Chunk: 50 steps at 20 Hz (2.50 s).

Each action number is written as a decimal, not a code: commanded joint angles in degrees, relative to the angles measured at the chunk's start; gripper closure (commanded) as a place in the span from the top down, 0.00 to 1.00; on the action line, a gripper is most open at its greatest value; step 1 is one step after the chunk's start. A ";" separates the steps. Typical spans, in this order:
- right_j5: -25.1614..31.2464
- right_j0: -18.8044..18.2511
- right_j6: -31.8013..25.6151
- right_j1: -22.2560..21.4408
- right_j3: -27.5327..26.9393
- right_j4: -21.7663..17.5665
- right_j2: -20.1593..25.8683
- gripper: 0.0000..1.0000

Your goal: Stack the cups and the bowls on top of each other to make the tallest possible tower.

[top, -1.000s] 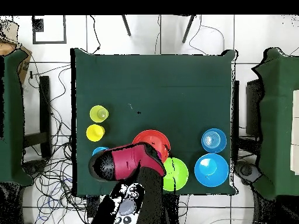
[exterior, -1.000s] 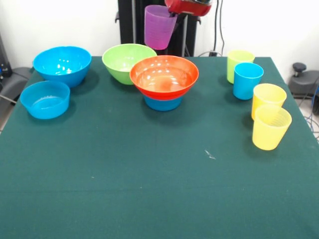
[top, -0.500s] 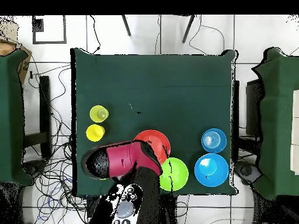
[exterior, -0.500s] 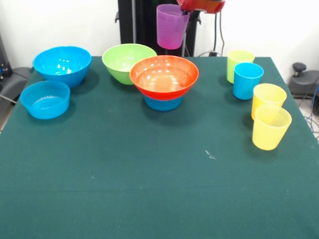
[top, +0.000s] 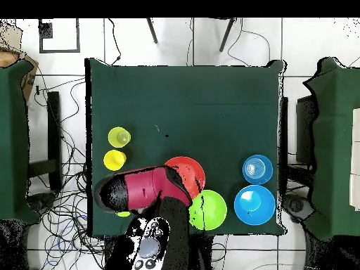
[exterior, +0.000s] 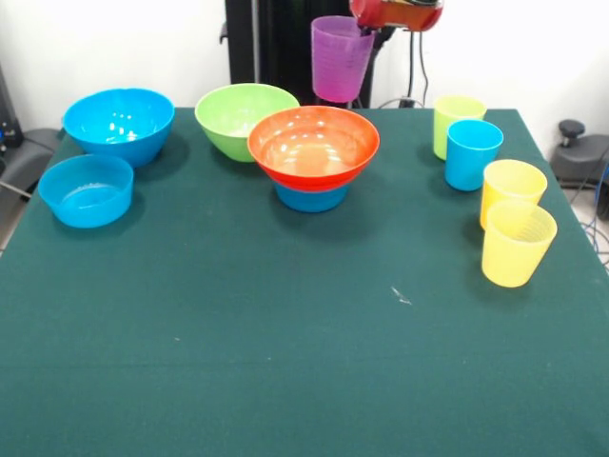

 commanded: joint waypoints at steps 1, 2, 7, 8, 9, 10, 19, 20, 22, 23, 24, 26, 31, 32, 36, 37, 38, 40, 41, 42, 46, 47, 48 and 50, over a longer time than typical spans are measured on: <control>-4.25 -2.11 3.29 0.40 0.15 -0.88 5.53 0.00; -4.47 -2.27 2.89 0.18 0.47 -1.49 5.23 0.00; -7.60 -4.26 0.64 -0.18 2.84 -4.87 3.95 0.00; -8.59 -4.44 0.95 0.49 2.72 -5.33 3.87 0.00; -9.36 -4.42 1.43 1.15 2.65 -5.78 3.69 0.00; -10.07 -4.23 2.41 2.20 2.16 -6.09 3.59 0.00; -12.00 -2.89 6.12 6.52 -0.41 -6.87 2.55 0.00; -12.39 -2.60 7.01 7.16 -0.73 -6.56 2.32 0.00; -11.88 -1.74 8.89 8.66 -1.88 -5.60 1.68 0.00; -11.05 -1.50 9.26 9.22 -2.37 -5.08 1.52 0.00; -10.79 -1.27 9.42 9.40 -2.57 -4.83 1.35 0.00; -10.56 -1.38 9.10 8.90 -1.90 -4.12 1.52 0.00; -9.66 -1.05 9.00 8.39 -1.78 -3.44 1.35 0.00; -9.74 -0.99 9.04 8.50 -1.88 -3.45 1.30 0.00; -9.96 -0.88 9.23 8.64 -1.84 -3.20 1.23 0.00; -9.82 -0.71 9.44 8.77 -2.00 -3.13 1.10 0.00; -9.89 -0.72 9.57 8.69 -1.84 -2.99 1.07 0.00; -10.08 -0.85 9.62 8.53 -1.60 -2.71 1.14 0.00; -10.16 -0.92 9.50 8.35 -1.41 -2.70 1.14 0.00; -10.12 -0.84 9.48 8.29 -1.47 -2.72 1.07 0.00; -10.97 -0.72 9.68 8.15 -1.18 -2.80 1.00 0.00; -11.18 -0.69 9.73 8.11 -1.11 -2.82 0.98 0.00; -11.17 -0.60 9.88 8.24 -1.22 -2.79 0.92 0.00; -11.45 -0.70 9.91 8.20 -1.15 -2.72 0.98 0.00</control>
